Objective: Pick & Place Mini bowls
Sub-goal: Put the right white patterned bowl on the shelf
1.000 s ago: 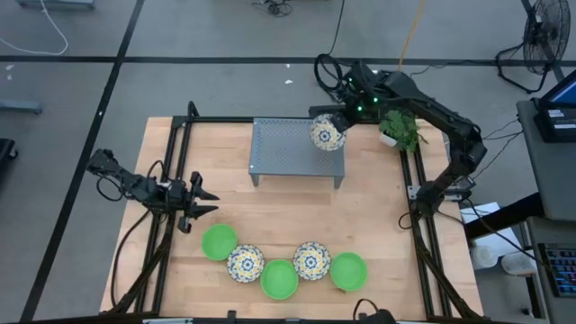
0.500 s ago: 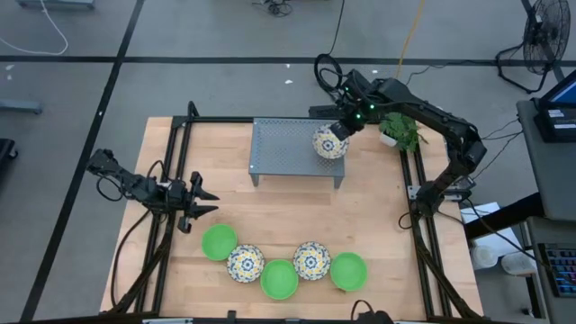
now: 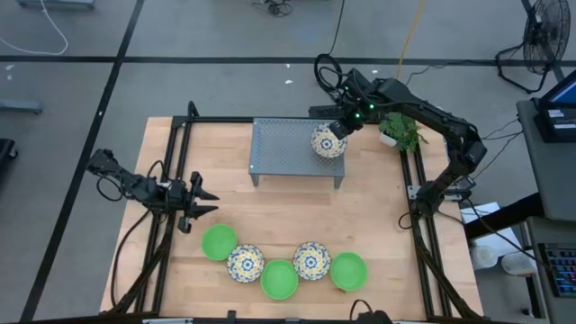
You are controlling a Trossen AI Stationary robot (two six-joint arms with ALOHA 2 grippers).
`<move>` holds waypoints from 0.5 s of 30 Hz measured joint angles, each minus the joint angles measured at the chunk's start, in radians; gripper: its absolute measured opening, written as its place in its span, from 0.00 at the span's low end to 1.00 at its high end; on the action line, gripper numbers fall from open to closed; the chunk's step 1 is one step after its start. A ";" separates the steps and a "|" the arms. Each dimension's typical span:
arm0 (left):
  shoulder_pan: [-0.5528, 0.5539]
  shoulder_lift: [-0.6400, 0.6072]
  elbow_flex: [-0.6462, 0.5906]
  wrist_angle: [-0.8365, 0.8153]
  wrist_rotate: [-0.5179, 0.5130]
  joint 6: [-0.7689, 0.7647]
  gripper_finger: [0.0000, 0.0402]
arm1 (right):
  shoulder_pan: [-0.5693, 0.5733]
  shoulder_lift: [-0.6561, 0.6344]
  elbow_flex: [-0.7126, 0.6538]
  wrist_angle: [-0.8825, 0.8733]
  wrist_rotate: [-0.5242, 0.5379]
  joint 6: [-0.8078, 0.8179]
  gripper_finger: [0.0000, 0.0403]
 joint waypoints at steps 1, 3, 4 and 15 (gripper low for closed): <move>0.000 0.000 0.000 0.000 0.000 0.000 0.33 | 0.000 0.000 0.000 -0.001 0.000 0.000 0.02; 0.000 0.000 0.000 0.000 0.000 0.000 0.33 | 0.000 0.000 0.000 -0.007 0.000 0.000 0.02; 0.000 0.000 0.000 0.000 0.000 0.000 0.33 | 0.000 0.000 0.000 -0.010 0.000 0.000 0.02; 0.000 0.000 0.000 0.000 0.000 0.000 0.33 | 0.006 -0.002 -0.074 0.060 0.016 -0.004 0.04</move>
